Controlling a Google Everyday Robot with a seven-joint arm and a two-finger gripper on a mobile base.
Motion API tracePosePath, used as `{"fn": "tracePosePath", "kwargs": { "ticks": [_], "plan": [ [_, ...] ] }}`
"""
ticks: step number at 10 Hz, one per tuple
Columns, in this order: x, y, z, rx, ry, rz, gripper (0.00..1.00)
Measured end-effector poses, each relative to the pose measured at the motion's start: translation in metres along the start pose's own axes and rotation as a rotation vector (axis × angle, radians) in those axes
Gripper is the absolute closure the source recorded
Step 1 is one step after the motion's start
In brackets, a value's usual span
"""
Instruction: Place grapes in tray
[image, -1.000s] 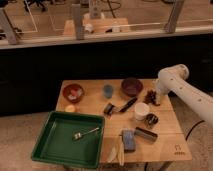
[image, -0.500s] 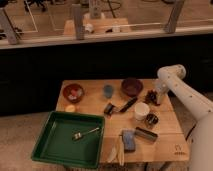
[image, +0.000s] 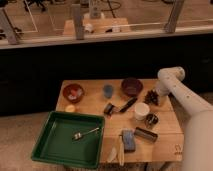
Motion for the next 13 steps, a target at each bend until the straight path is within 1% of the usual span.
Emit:
{"fn": "tracePosePath", "kwargs": {
  "ticks": [1,2,3,4,5,6,7,8,9,10,11,12,13],
  "plan": [
    [0.000,0.002,0.004,-0.006,-0.005,-0.002,0.21],
    [-0.002,0.003,0.007,-0.011,-0.019,-0.004,0.26],
    [-0.003,0.005,0.009,-0.017,-0.032,-0.003,0.35],
    [-0.005,0.007,0.011,-0.027,-0.047,-0.002,0.47],
    [-0.007,0.008,0.011,-0.033,-0.060,-0.002,0.55],
    [-0.008,0.008,0.012,-0.037,-0.078,0.000,0.60],
    [-0.011,0.010,0.013,-0.046,-0.094,-0.001,0.61],
    [-0.013,0.011,0.013,-0.051,-0.100,-0.006,0.63],
    [-0.017,0.012,0.013,-0.055,-0.108,-0.015,0.70],
    [-0.024,0.014,0.010,-0.057,-0.121,-0.029,0.81],
    [-0.032,0.016,0.002,-0.050,-0.143,-0.046,0.91],
    [-0.039,0.021,-0.010,-0.047,-0.169,-0.065,0.98],
    [-0.042,0.025,-0.027,-0.025,-0.184,-0.082,1.00]
  ]
}}
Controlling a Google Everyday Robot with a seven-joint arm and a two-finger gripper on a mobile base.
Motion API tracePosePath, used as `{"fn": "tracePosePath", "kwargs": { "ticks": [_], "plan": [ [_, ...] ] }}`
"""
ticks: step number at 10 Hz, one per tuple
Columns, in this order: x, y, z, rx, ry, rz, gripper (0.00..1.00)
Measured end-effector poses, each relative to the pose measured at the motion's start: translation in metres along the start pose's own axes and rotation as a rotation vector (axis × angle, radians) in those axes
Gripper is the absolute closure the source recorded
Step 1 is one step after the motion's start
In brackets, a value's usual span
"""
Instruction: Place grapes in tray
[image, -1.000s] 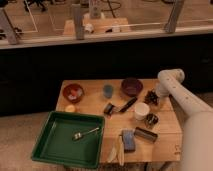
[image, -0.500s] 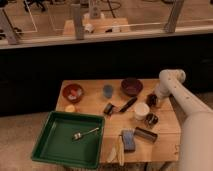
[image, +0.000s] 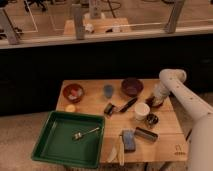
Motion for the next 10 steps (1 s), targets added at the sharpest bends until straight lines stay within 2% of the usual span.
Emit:
{"fn": "tracePosePath", "kwargs": {
  "ticks": [2,5,7,9,10],
  "plan": [
    [-0.029,0.005,-0.043,0.057,-0.022,-0.060,1.00],
    [-0.099,0.011,-0.106,0.162,-0.065,-0.180,1.00],
    [-0.147,0.015,-0.129,0.208,-0.121,-0.265,1.00],
    [-0.193,0.020,-0.136,0.215,-0.195,-0.353,1.00],
    [-0.224,0.024,-0.139,0.209,-0.245,-0.415,1.00]
  ]
}}
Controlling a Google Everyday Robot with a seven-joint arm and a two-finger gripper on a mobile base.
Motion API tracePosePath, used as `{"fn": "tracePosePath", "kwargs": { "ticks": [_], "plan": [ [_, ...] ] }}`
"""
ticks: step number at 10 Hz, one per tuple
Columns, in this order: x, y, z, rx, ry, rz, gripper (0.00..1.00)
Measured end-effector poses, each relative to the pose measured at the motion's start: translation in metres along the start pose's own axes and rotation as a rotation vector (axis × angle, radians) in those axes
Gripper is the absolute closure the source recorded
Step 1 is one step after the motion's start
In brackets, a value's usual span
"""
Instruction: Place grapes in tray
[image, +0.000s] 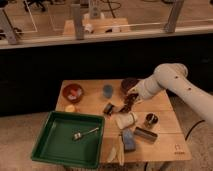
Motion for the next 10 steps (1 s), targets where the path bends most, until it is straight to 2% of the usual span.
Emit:
{"fn": "tracePosePath", "kwargs": {
  "ticks": [3,4,7,10],
  "plan": [
    [-0.067,-0.013,0.018,-0.034,-0.138,-0.144,1.00],
    [-0.094,-0.016,0.027,-0.058,-0.191,-0.211,1.00],
    [-0.147,-0.022,0.046,-0.116,-0.299,-0.367,1.00],
    [-0.199,-0.018,0.064,-0.151,-0.337,-0.523,1.00]
  ]
}}
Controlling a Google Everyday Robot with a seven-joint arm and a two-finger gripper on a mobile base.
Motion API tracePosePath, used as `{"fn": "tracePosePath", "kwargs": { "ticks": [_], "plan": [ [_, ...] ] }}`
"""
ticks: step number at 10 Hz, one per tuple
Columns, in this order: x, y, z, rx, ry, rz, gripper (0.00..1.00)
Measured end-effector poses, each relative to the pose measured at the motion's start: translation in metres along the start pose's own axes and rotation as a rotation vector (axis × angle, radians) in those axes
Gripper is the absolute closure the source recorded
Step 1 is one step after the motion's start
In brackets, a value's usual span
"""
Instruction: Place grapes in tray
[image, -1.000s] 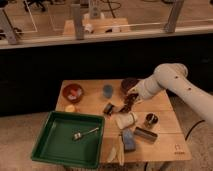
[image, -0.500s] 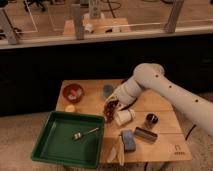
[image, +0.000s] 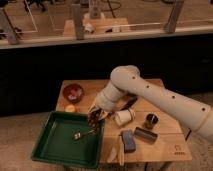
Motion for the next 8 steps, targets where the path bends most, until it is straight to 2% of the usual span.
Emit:
{"fn": "tracePosePath", "kwargs": {
  "ticks": [1,2,3,4,6,8],
  "plan": [
    [-0.015,-0.003,0.017,-0.023,-0.023,-0.068,0.99],
    [-0.023,0.000,0.033,-0.045,-0.034,-0.125,0.92],
    [-0.026,0.000,0.039,-0.053,-0.032,-0.151,0.86],
    [-0.033,0.001,0.055,-0.076,-0.025,-0.198,0.72],
    [-0.042,-0.005,0.071,-0.104,-0.024,-0.217,0.54],
    [-0.048,-0.003,0.076,-0.129,-0.017,-0.229,0.34]
  ]
}}
